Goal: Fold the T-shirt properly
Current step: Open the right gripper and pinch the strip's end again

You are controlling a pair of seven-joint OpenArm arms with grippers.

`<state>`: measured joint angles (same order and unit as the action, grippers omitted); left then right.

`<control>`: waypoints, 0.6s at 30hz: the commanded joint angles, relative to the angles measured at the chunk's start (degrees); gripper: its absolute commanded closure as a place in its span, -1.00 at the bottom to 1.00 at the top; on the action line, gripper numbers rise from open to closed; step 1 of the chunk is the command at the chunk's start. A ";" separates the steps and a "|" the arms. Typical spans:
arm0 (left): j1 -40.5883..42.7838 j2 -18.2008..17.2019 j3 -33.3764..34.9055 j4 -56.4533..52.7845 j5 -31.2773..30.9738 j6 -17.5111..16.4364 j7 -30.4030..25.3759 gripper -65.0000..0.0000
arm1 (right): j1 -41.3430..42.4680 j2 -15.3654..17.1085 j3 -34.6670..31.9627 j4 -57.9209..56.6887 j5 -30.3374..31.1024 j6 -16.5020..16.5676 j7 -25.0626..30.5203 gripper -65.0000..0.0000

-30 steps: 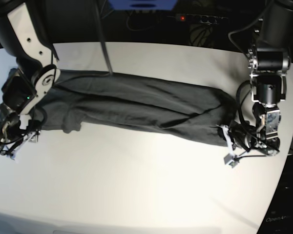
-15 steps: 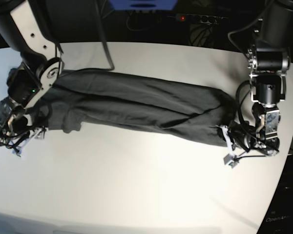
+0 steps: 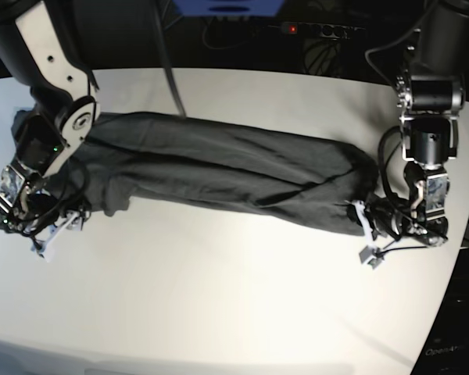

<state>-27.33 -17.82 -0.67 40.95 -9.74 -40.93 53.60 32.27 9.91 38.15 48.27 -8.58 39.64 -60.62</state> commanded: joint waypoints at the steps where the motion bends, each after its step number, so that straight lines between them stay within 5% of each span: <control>1: 6.72 2.92 1.41 -3.28 8.55 0.93 10.70 0.88 | 0.21 -0.02 -0.13 -2.25 0.18 0.36 -1.23 -0.49; 5: 6.72 2.84 1.41 -3.28 8.55 0.93 10.70 0.88 | 0.30 0.42 -0.13 -4.80 0.18 0.36 0.27 -0.39; 13: 6.72 2.84 1.41 -3.28 8.55 0.93 10.79 0.88 | 0.65 0.59 -0.13 -4.80 0.01 0.36 0.18 0.50; 18: 6.72 2.84 1.41 -3.28 8.55 0.93 10.53 0.88 | 0.48 0.59 -0.22 -4.80 -0.08 0.36 0.18 0.79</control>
<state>-27.29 -17.80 -0.71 40.95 -9.98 -40.75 53.30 32.82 10.76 38.13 43.97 -6.85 39.86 -57.12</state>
